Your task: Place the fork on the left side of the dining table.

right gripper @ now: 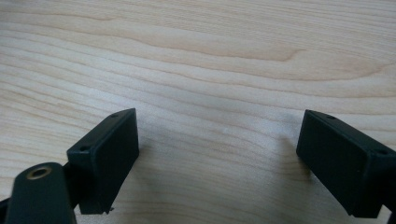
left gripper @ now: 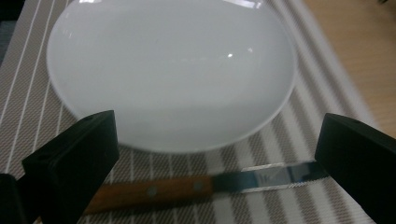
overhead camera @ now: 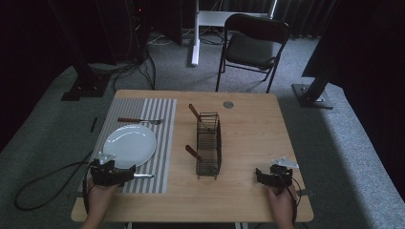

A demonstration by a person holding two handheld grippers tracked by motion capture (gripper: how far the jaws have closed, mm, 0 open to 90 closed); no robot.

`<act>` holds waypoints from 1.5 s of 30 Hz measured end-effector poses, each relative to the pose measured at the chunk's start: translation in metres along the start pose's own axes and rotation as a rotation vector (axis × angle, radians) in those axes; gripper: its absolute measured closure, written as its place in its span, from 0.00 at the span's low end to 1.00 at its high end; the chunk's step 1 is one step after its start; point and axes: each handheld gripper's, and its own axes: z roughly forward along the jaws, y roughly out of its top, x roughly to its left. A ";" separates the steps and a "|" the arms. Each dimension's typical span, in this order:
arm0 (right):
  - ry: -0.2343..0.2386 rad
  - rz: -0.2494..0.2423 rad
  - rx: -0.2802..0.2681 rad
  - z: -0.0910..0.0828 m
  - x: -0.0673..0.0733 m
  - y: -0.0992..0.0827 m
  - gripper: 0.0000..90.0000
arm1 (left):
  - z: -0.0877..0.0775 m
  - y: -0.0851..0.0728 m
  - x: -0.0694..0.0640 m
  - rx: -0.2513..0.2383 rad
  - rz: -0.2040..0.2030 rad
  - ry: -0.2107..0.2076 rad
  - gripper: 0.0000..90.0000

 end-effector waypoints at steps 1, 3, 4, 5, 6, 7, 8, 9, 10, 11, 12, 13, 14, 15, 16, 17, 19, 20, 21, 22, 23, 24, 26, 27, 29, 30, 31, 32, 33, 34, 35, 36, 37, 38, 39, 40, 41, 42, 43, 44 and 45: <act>0.000 0.000 0.000 0.000 0.000 0.000 0.14 | 0.001 -0.004 0.000 0.001 0.001 0.007 0.00; 0.000 0.000 0.000 0.000 0.000 0.000 0.14 | 0.000 -0.009 0.000 0.010 0.010 0.014 0.00; 0.000 0.000 0.000 0.000 0.000 0.000 0.14 | -0.001 -0.013 0.001 0.006 0.004 0.008 0.00; 0.000 0.001 0.000 0.000 0.000 0.000 0.14 | -0.002 -0.015 0.001 0.007 0.000 0.005 0.00; 0.001 0.001 0.000 0.000 0.000 0.000 0.14 | -0.003 -0.017 0.001 0.010 0.007 0.012 0.00; 0.000 0.001 0.001 0.000 0.000 0.000 0.14 | -0.003 -0.020 0.002 0.004 0.009 0.012 0.00; 0.000 0.001 0.001 0.000 0.000 0.000 0.14 | -0.004 -0.022 0.002 0.010 0.011 0.015 0.00; 0.000 0.001 0.001 0.000 0.000 0.000 0.14 | -0.004 -0.024 0.003 0.010 0.010 0.014 0.00; 0.000 0.001 0.001 0.000 0.000 0.000 0.14 | -0.003 -0.028 0.005 0.010 0.015 0.004 0.00; 0.000 0.001 0.001 0.000 0.000 0.000 0.14 | -0.002 -0.030 0.006 0.016 0.016 0.001 0.00; 0.000 0.001 0.001 0.000 0.000 0.000 0.14 | -0.002 -0.032 0.006 0.020 0.014 -0.001 0.00; 0.000 0.001 0.001 0.000 0.000 0.000 0.14 | -0.002 -0.034 0.006 0.023 0.015 -0.002 0.00; 0.000 0.001 0.001 0.000 0.000 0.000 0.14 | -0.002 -0.036 0.006 0.026 0.019 0.002 0.00; 0.000 0.001 0.001 0.000 0.000 0.000 0.14 | -0.002 -0.037 0.006 0.029 0.019 0.003 0.00; 0.000 0.001 0.001 -0.001 0.000 0.000 0.14 | -0.002 -0.038 0.007 0.029 0.013 0.003 0.00; -0.001 0.001 0.001 -0.001 0.000 0.000 0.14 | -0.002 -0.039 0.008 0.027 0.006 0.002 0.00; -0.001 0.001 0.001 -0.001 0.000 0.000 0.14 | -0.003 -0.042 0.009 0.024 0.008 0.005 0.00; -0.001 0.001 0.001 -0.001 0.000 0.000 0.14 | -0.003 -0.043 0.009 0.013 0.006 0.006 0.00; -0.001 0.001 0.001 -0.001 0.000 0.000 0.14 | -0.003 -0.044 0.010 0.017 0.014 0.014 0.00; -0.001 0.001 0.001 -0.001 0.000 0.000 0.14 | -0.003 -0.045 0.011 0.019 0.014 0.022 0.00; -0.001 0.002 0.001 -0.001 0.000 0.000 0.14 | -0.003 -0.046 0.012 0.018 0.007 0.022 0.00; -0.001 0.001 0.001 -0.001 0.000 0.000 0.14 | -0.003 -0.046 0.013 0.021 0.003 0.020 0.00; -0.001 0.001 0.001 -0.001 0.000 0.000 0.14 | -0.002 -0.048 0.014 0.030 0.006 0.029 0.00; -0.001 0.001 0.001 -0.001 0.000 0.000 0.14 | -0.001 -0.049 0.014 0.028 0.001 0.035 0.00; -0.001 0.001 0.001 -0.001 0.000 0.000 0.14 | 0.001 -0.053 0.016 0.024 0.003 0.034 0.00; -0.001 0.001 0.001 -0.001 0.000 0.000 0.14 | 0.001 -0.053 0.016 0.028 0.011 0.044 0.00; -0.001 0.001 0.001 -0.001 0.000 0.000 0.14 | 0.001 -0.053 0.016 0.032 0.018 0.048 0.00; -0.001 0.001 0.001 -0.001 0.000 0.000 0.14 | 0.001 -0.053 0.016 0.031 0.018 0.050 0.00; -0.001 0.001 0.001 -0.001 0.000 0.000 0.14 | 0.001 -0.053 0.015 0.032 0.018 0.053 0.00; -0.001 0.001 0.001 -0.001 0.000 0.000 0.14 | 0.001 -0.053 0.014 0.031 0.018 0.055 0.00; -0.001 0.001 0.001 -0.001 0.000 0.000 0.14 | 0.001 -0.053 0.014 0.031 0.014 0.055 0.00; -0.001 0.001 0.001 -0.001 0.000 0.000 0.14 | 0.001 -0.054 0.014 0.031 0.011 0.056 0.00; -0.001 0.001 0.001 -0.001 0.000 0.000 0.14 | 0.001 -0.054 0.013 0.037 0.017 0.066 0.00; -0.001 0.001 0.001 -0.001 0.000 0.000 0.14 | 0.001 -0.054 0.011 0.043 0.028 0.077 0.00; -0.001 0.001 0.001 -0.001 0.000 0.000 0.14 | 0.001 -0.054 0.011 0.042 0.024 0.078 0.00; -0.001 0.001 0.001 -0.001 0.000 0.000 0.14 | 0.001 -0.054 0.011 0.043 0.024 0.078 0.00; -0.001 0.001 0.001 -0.001 0.000 0.000 0.14 | 0.001 -0.054 0.011 0.041 0.023 0.079 0.00; -0.001 0.001 0.001 -0.001 0.000 0.000 0.14 | 0.001 -0.055 0.011 0.038 0.022 0.080 0.00; -0.001 0.001 0.001 -0.001 0.000 0.000 0.14 | 0.001 -0.055 0.011 0.036 0.021 0.081 0.00; -0.001 0.001 0.001 -0.001 0.000 0.000 0.14 | 0.001 -0.055 0.011 0.036 0.020 0.082 0.00; -0.001 0.001 0.001 -0.001 0.000 0.000 0.14 | 0.001 -0.055 0.011 0.035 0.019 0.082 0.00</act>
